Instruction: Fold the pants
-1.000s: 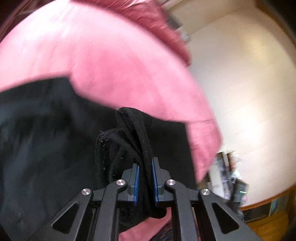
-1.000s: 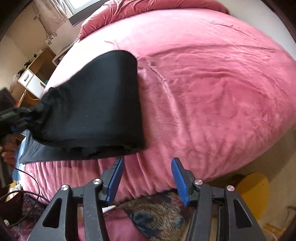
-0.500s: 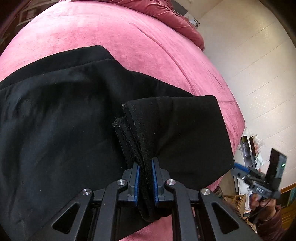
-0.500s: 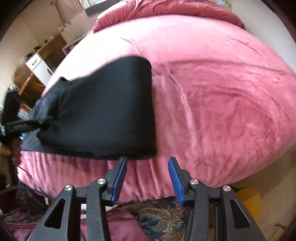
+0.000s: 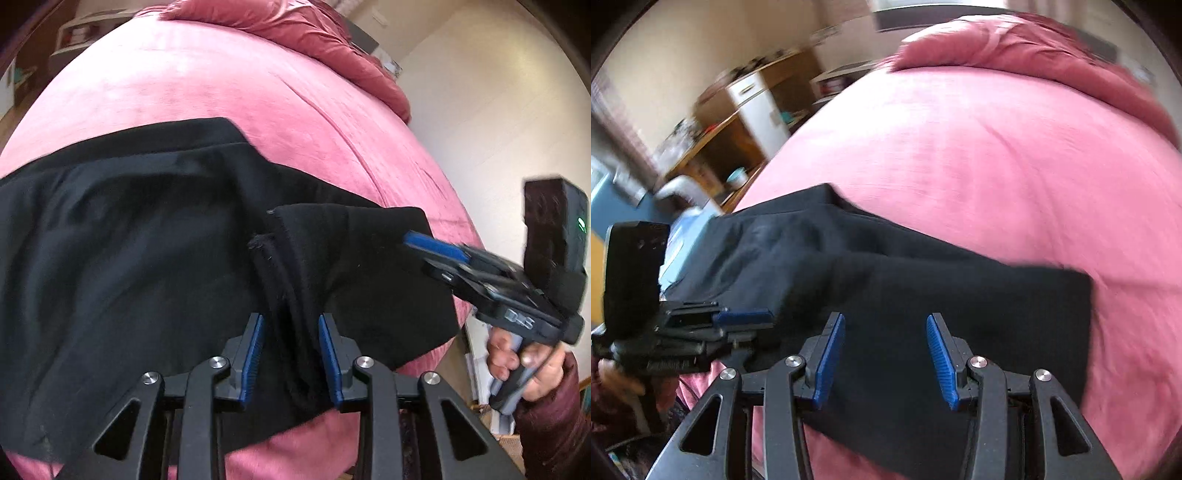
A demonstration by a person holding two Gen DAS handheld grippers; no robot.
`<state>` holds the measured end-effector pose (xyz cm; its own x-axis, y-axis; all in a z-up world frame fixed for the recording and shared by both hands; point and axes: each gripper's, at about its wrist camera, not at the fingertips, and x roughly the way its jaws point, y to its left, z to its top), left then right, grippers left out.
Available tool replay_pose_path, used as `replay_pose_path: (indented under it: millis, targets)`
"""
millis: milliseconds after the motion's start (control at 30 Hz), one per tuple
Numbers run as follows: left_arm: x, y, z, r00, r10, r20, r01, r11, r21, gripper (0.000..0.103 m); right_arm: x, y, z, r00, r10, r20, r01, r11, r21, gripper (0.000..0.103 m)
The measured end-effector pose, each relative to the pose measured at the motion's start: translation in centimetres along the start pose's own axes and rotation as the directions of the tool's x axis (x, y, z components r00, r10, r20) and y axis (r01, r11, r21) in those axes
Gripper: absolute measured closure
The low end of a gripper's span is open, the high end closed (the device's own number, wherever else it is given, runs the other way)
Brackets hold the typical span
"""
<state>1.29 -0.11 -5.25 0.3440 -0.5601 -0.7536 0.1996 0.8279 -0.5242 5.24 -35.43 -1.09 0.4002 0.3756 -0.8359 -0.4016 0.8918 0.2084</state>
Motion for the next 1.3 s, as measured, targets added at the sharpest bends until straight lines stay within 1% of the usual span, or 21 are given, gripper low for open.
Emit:
replay_pose_path:
  millis: [33,67,133,233,300,333,367,433,467,567,700,733,800,833,900,933,1033,1100,1167,1267,1300]
  targets:
    - [-0.7,0.3,-0.6,1.000,-0.028,-0.003,0.028,1.000,-0.005,0.074,0.7,0.7,0.7,1.000,0.003,-0.009,-0.004,1.000,-0.025,0.057]
    - [-1.0,-0.6,-0.6,0.999,-0.032,-0.004,0.032,0.999,0.001,0.074,1.2,1.1,1.1,1.000,0.010,-0.017,-0.010,0.999,-0.040,0.057]
    - [-1.6,-0.9,-1.8,1.000,-0.023,-0.011,0.023,0.999,0.032,0.075,2.6,2.5,2.3,0.997,0.054,-0.059,-0.060,0.993,-0.099,0.057]
    - [-1.6,-0.8,-3.5,0.997,-0.040,-0.060,0.043,0.998,0.048,0.078,4.9,4.6,3.1,0.991,0.062,-0.121,-0.083,0.980,-0.180,0.057]
    - [-1.4,-1.1,-4.1,0.996,-0.042,-0.082,0.048,0.997,0.068,0.078,6.7,5.9,2.8,0.986,0.011,-0.167,-0.052,0.969,-0.241,0.058]
    - [-1.1,-1.3,-4.3,0.995,-0.047,-0.092,0.054,0.996,0.072,0.078,7.8,6.6,2.3,0.980,-0.007,-0.197,-0.048,0.960,-0.276,0.073]
    - [-0.9,-1.6,-4.3,0.994,-0.055,-0.099,0.062,0.995,0.072,0.078,8.3,6.8,1.9,0.978,-0.007,-0.207,-0.053,0.958,-0.282,0.091]
    - [-0.6,-1.8,-4.4,0.993,-0.052,-0.106,0.061,0.995,0.081,0.078,8.6,6.7,1.5,0.979,-0.003,-0.203,-0.055,0.959,-0.278,0.096]
    - [-0.4,-2.1,-4.3,0.993,-0.045,-0.110,0.054,0.995,0.083,0.078,8.5,6.5,1.5,0.980,0.015,-0.201,-0.068,0.964,-0.257,0.101]
    - [0.7,-2.3,-3.6,0.993,-0.046,-0.113,0.053,0.997,0.059,0.078,6.7,4.6,2.0,0.980,0.122,-0.156,-0.142,0.982,-0.125,0.102]
    - [1.3,-1.6,-3.0,0.993,-0.049,-0.104,0.050,0.999,0.008,0.078,4.4,3.8,1.8,0.971,0.218,-0.095,-0.222,0.974,-0.037,0.102]
    - [1.4,-1.4,-2.9,0.993,-0.055,-0.108,0.054,0.998,-0.009,0.078,4.5,3.9,1.6,0.970,0.225,-0.089,-0.229,0.973,-0.031,0.102]
    - [1.3,-1.1,-2.9,0.993,-0.059,-0.104,0.057,0.998,-0.022,0.078,5.3,4.2,1.3,0.977,0.188,-0.105,-0.193,0.980,-0.042,0.102]
    - [1.0,-1.2,-2.9,0.994,-0.050,-0.102,0.050,0.999,-0.011,0.078,6.3,4.4,1.0,0.976,0.179,-0.125,-0.185,0.982,-0.033,0.102]
    - [0.4,-1.1,-3.1,0.997,0.005,-0.082,-0.005,1.000,0.007,0.077,7.6,4.7,0.5,0.972,0.181,-0.148,-0.186,0.982,-0.022,0.102]
    - [0.3,-0.9,-3.1,0.996,0.010,-0.086,-0.011,1.000,-0.009,0.077,8.0,4.9,0.4,0.970,0.191,-0.151,-0.196,0.980,-0.019,0.102]
    - [0.4,-0.4,-3.3,0.995,-0.004,-0.095,-0.001,0.999,-0.053,0.077,8.1,4.6,0.0,0.970,0.193,-0.145,-0.196,0.981,-0.009,0.101]
    - [0.3,-0.7,-3.3,0.996,0.009,-0.089,-0.013,0.999,-0.038,0.077,7.0,3.8,0.1,0.968,0.224,-0.111,-0.222,0.975,0.032,0.097]
    - [0.9,-1.0,-3.5,0.996,0.011,-0.091,-0.015,0.999,-0.042,0.077,5.6,3.8,-0.2,0.973,0.212,-0.087,-0.212,0.977,0.008,0.097]
    - [0.6,-0.6,-3.5,0.996,0.000,-0.085,-0.004,0.999,-0.053,0.077,3.0,4.2,-1.5,0.967,0.242,-0.081,-0.246,0.968,-0.045,0.097]
    - [0.3,-0.5,-3.4,0.997,-0.001,-0.080,-0.004,0.999,-0.052,0.077,2.3,4.7,-2.2,0.964,0.249,-0.092,-0.256,0.964,-0.074,0.095]
